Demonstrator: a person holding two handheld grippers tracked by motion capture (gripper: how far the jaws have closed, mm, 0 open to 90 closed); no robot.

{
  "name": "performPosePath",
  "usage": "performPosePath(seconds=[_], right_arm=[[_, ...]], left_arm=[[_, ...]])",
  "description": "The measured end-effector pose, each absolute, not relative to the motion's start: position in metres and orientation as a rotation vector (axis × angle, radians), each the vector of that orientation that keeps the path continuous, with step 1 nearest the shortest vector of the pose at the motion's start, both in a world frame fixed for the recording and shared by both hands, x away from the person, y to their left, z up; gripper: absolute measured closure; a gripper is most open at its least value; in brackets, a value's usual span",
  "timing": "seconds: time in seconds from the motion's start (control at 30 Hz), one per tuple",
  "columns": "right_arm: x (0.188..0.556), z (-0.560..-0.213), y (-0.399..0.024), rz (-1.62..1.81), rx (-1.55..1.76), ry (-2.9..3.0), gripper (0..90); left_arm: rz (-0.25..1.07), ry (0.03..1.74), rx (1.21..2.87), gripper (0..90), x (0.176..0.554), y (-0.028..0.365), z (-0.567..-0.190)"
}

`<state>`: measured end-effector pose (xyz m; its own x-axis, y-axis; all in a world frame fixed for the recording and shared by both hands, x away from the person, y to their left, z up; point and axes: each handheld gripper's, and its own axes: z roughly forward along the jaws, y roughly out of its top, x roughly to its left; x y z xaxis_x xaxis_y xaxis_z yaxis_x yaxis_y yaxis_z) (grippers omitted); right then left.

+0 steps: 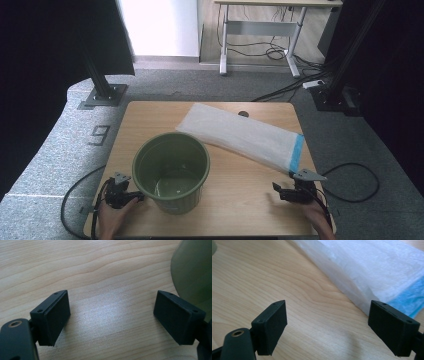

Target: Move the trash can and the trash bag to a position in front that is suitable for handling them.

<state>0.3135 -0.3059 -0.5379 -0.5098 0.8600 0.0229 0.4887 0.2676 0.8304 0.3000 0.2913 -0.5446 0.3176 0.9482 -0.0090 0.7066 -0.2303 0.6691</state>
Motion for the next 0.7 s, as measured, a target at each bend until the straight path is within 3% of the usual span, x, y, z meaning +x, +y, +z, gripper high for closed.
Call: performPosePath(seconds=[0.37,0.7], right_arm=[[0.314,-0.539,-0.306,1.135,1.206,2.105,14.8],[0.317,-0.54,-0.303,1.152,1.179,2.125,14.8]], left_arm=[[0.521,1.451,2.035,12.3,0.29,0.292,-0.535],[0.513,1.37,2.005,11.7,0.23,0.291,-0.527]])
